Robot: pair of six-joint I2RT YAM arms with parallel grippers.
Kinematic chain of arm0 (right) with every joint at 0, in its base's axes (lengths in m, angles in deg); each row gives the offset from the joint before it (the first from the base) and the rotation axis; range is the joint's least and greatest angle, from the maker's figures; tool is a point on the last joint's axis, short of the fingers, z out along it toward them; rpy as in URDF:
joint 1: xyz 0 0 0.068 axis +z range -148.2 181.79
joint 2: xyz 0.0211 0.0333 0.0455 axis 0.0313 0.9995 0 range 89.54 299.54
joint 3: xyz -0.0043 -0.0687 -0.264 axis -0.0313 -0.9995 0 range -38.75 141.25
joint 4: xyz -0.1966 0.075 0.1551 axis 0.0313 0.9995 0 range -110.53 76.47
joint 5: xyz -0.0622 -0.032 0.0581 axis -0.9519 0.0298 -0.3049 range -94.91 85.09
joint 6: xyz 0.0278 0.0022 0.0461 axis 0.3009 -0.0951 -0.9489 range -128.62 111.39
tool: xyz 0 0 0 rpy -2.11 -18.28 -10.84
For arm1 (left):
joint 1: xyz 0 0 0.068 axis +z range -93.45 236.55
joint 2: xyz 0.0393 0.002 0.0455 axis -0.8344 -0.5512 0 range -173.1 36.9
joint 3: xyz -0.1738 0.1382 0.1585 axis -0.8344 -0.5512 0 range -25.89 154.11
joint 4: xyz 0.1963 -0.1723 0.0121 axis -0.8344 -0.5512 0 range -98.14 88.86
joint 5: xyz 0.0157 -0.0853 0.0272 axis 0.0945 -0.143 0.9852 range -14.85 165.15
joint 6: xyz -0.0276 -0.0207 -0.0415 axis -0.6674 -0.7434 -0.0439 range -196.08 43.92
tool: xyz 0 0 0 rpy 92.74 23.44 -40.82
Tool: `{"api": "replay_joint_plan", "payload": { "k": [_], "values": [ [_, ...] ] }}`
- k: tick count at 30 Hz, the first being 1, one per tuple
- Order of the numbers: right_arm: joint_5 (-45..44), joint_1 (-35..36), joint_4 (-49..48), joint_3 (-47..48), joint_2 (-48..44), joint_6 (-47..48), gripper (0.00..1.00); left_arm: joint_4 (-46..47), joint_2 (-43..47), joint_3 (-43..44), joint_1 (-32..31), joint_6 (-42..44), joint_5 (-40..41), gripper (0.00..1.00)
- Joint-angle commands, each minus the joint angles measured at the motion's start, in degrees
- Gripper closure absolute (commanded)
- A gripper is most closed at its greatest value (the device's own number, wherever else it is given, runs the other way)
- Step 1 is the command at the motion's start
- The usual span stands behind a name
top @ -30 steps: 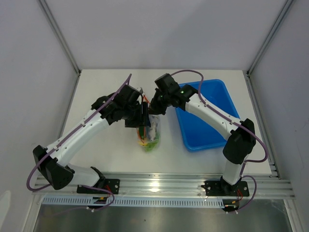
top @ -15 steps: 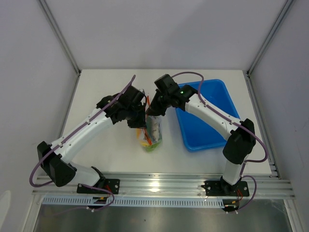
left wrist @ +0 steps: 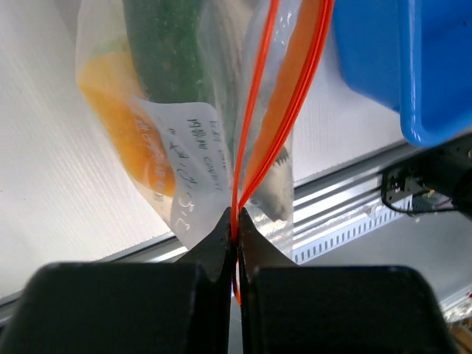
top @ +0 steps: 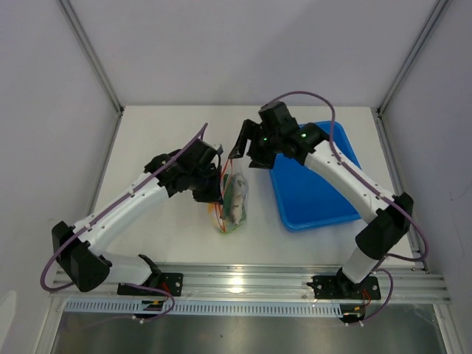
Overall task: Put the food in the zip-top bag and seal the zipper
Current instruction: Zip the zipper food storage bag at the center of the board.
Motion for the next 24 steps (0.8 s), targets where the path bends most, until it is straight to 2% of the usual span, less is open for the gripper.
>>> {"api": "replay_joint_plan", "payload": {
  "k": [1,3,4,9,10,14,19,24],
  "values": [
    [-1.5,-3.7,-0.8,-1.4,-8.6,12.8,0.19,1.9,4.9,-1.1,0.4,4.9,-3.6,0.99],
    [2.6,-6.0,-4.3,-5.3,-12.3,17.3,0.02,2.3,7.0,-2.8,0.4,6.2,-4.7,0.99],
    [4.7,-7.6,-5.4,-9.4,-13.3,18.4,0.01,2.6,7.5,-3.4,0.5,7.7,-6.3,0.99],
    [23.0,-16.1,-16.1,-21.7,-18.6,24.9,0.0,2.8,9.2,-6.3,0.8,12.3,-13.5,0.99],
    [24.7,-16.3,-17.0,-23.1,-19.6,27.7,0.01,3.7,9.8,-7.9,0.8,14.0,-17.2,0.99],
    [31.0,-16.1,-20.0,-27.1,-20.6,34.5,0.01,5.7,13.3,-11.0,0.8,16.9,-23.1,0.99],
    [41.1,-16.5,-26.8,-32.3,-21.7,39.4,0.01,4.5,14.9,-10.7,0.8,19.9,-25.5,1.0],
    [46.3,-16.9,-34.0,-38.0,-25.6,41.7,0.04,2.4,12.8,-8.3,0.8,21.9,-27.9,0.99]
  ]
}}
